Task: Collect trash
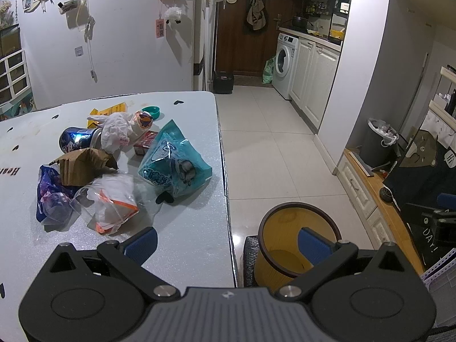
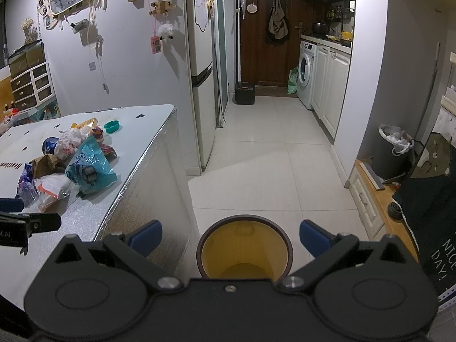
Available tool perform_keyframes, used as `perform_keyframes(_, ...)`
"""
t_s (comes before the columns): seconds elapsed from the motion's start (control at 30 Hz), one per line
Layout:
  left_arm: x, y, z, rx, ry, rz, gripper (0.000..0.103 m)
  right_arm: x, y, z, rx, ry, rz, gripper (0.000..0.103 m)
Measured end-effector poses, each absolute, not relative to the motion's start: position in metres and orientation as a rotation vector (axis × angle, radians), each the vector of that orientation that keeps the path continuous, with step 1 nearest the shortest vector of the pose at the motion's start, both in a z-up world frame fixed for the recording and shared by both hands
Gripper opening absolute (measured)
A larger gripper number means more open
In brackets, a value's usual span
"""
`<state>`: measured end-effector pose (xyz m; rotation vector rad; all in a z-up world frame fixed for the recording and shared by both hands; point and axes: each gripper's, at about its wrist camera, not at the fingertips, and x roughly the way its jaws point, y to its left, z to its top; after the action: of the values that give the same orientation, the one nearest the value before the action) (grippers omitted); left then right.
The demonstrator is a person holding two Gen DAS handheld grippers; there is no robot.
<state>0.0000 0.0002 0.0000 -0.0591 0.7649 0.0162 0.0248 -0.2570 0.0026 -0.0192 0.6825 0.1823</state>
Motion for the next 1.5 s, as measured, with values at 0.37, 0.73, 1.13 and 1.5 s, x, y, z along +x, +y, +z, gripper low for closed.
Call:
perform_keyframes(0.37, -0.0002, 0.0001, -0.0002, -0.058, 0.765, 0.016, 0.103, 0.0227, -0.2554, 0.0006, -0.018, 0.684, 0.182, 0.103)
perform_keyframes(0.73, -0.0029, -0.0029, -0.0012, -0.059, 0.765, 0.017, 0.103, 0.0241, -0.2555, 0.0011, -0.018, 0.685, 0.183, 0.103)
perform_keyframes(1.13, -0.0030, -0.0030, -0.0011, -0.060, 0.766, 0.016, 0.103, 0.0229, -0.2516, -0.0014, -0.019, 0.685, 0.181, 0.103)
perform_keyframes(1.5, -0.0024, -0.0018, 0.0004, -0.061, 0.766, 0.016, 0.103, 0.0240, -0.2538, -0.0003, -0.017, 0.686, 0.182, 0.103)
